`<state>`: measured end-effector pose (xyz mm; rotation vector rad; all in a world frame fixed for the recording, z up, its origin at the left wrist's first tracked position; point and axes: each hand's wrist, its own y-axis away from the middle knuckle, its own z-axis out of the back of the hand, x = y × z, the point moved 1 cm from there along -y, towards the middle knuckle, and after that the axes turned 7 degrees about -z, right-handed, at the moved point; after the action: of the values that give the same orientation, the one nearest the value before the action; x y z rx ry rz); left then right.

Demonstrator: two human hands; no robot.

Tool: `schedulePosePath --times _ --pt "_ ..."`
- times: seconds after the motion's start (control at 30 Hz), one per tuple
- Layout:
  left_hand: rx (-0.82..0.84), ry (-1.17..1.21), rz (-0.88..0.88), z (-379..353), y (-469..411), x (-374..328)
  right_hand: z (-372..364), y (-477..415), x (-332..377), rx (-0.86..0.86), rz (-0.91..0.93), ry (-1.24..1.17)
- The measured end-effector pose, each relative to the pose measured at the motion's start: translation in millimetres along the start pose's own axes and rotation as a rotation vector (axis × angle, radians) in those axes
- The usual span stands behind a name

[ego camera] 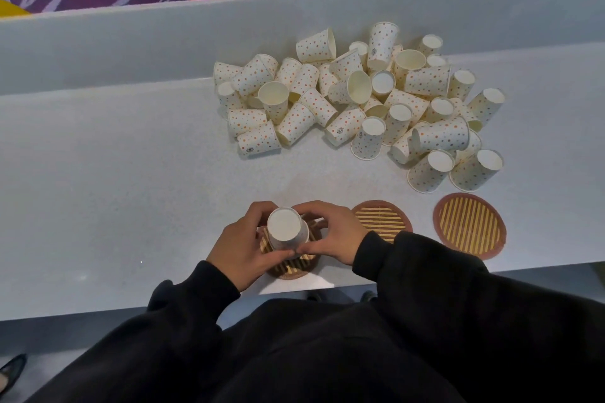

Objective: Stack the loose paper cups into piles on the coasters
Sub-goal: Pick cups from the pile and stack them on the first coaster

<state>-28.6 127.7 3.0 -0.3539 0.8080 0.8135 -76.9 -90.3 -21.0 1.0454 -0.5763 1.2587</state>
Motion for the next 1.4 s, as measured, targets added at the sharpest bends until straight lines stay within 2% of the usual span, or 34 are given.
schedulePosePath --times 0.23,0.97,1.1,1.23,1.4 --pt "0.015 0.002 0.054 -10 4 16 -7 0 -8 0.022 -0.038 0.018" --pt "0.094 -0.046 0.07 -16 -3 28 -9 -6 -13 0.023 -0.053 0.078" --pt "0.153 -0.083 0.059 -10 -7 26 -5 -7 -13 0.03 -0.024 0.103" --pt "0.192 -0.133 0.002 9 -15 28 14 -6 -13 -0.027 -0.012 0.117" --pt "0.11 -0.28 -0.068 39 -49 22 46 -1 -14 -0.123 -0.035 0.079"
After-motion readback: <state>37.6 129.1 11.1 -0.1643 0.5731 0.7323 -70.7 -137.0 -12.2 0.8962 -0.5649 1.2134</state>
